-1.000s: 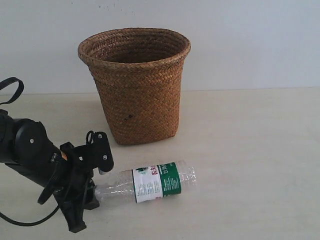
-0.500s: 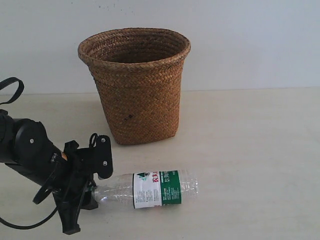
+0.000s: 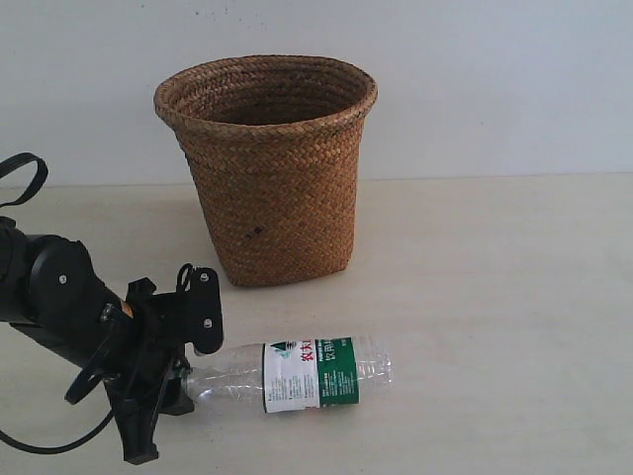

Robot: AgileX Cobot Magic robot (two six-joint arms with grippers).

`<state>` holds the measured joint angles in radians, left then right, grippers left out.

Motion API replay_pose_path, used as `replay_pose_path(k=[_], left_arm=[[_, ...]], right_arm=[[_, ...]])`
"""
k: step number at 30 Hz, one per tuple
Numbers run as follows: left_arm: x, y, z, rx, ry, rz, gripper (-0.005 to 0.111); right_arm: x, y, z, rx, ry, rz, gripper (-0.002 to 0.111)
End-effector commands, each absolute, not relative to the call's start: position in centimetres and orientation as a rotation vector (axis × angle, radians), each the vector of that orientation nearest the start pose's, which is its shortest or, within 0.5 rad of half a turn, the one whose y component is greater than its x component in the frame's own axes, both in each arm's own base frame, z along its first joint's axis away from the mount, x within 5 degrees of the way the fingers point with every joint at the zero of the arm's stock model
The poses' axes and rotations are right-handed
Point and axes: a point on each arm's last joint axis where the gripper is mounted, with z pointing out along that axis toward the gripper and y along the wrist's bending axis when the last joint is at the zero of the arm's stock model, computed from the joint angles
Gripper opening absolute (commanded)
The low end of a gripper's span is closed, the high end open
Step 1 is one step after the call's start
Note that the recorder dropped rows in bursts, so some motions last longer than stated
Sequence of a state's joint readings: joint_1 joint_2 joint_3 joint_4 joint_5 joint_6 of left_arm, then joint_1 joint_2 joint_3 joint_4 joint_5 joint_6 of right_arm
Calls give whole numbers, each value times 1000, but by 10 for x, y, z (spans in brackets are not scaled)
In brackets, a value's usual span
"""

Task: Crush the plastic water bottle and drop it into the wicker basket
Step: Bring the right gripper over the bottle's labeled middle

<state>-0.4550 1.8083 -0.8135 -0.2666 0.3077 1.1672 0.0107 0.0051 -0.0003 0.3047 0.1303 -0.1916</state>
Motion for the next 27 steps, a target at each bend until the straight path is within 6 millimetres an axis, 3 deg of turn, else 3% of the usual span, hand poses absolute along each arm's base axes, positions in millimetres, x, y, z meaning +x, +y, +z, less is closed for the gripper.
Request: replay_pose_path(k=[1,6,10,14,16,18,22,25,27], left_arm=[[273,-144,121,1778,2127,1,4],[273,-144,121,1778,2127,1,4],[273,-144,121,1778,2127,1,4],[273,-144,121,1778,2127,1,4],[273,-144,121,1778,2127,1,4],[273,-144,121,1778,2127,1,4],[273,-144,121,1778,2127,1,4],[273,-144,121,1778,2127,1,4],[273,-144,121,1778,2127,1,4]], right_arm=[[56,1,212,202,1484,233,0],[54,-6,225,356,1311,341,0],[53,-10,228,812,1108,872,0],[52,-11,229,979,982,1107,0],[51,-12,234,917,964,1080,0],[49,-9,242,749,978,975,0],[28,8,298,277,912,780,0],[27,17,335,163,968,783,0],[38,25,353,106,1046,823,0]])
